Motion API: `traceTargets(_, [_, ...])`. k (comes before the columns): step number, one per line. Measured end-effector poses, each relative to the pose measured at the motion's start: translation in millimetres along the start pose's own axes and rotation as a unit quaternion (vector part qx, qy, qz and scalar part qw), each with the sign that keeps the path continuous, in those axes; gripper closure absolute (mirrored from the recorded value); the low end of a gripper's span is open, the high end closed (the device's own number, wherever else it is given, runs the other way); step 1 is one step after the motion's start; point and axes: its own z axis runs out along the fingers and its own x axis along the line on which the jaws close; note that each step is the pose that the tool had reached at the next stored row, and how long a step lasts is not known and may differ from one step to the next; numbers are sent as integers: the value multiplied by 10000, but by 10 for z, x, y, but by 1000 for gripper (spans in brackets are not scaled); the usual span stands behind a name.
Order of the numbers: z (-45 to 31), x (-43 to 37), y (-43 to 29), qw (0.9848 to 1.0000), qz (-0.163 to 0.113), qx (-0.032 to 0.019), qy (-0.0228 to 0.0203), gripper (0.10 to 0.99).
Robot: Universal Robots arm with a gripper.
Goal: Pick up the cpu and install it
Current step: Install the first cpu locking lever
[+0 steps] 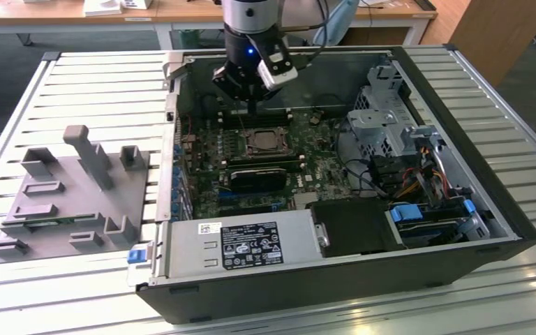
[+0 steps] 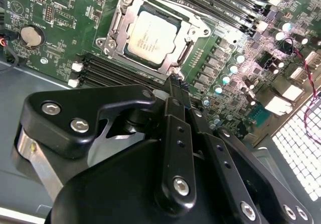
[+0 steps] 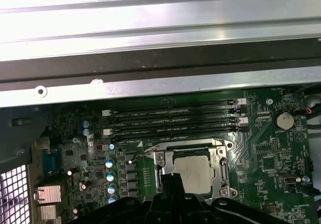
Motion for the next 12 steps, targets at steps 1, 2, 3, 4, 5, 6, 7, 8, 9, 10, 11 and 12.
traceTargets(1, [0, 2, 0, 10000, 0, 0, 0, 980])
traceTargets(2, [1, 6, -1, 10000, 0, 0, 0, 980])
traceTargets(3, [1, 10, -1, 10000, 0, 0, 0, 980])
traceTargets(4, [1, 12, -1, 10000, 0, 0, 0, 980])
traceTargets(5, [1, 16, -2, 10000, 0, 0, 0, 980])
traceTargets(6, [2, 21, -2, 10000, 0, 0, 0, 980])
traceTargets(7, [2, 25, -3, 10000, 0, 0, 0, 980])
traceTargets(8, [3, 31, -3, 10000, 0, 0, 0, 980])
traceTargets(9, [4, 39, -4, 10000, 0, -1, 0, 980])
traceTargets(10, [5, 52, -3, 10000, 0, 0, 0, 980])
traceTargets(11, [5, 66, 0, 10000, 0, 1, 0, 980])
traceTargets(12, [6, 80, 5, 10000, -1, 1, 1, 980])
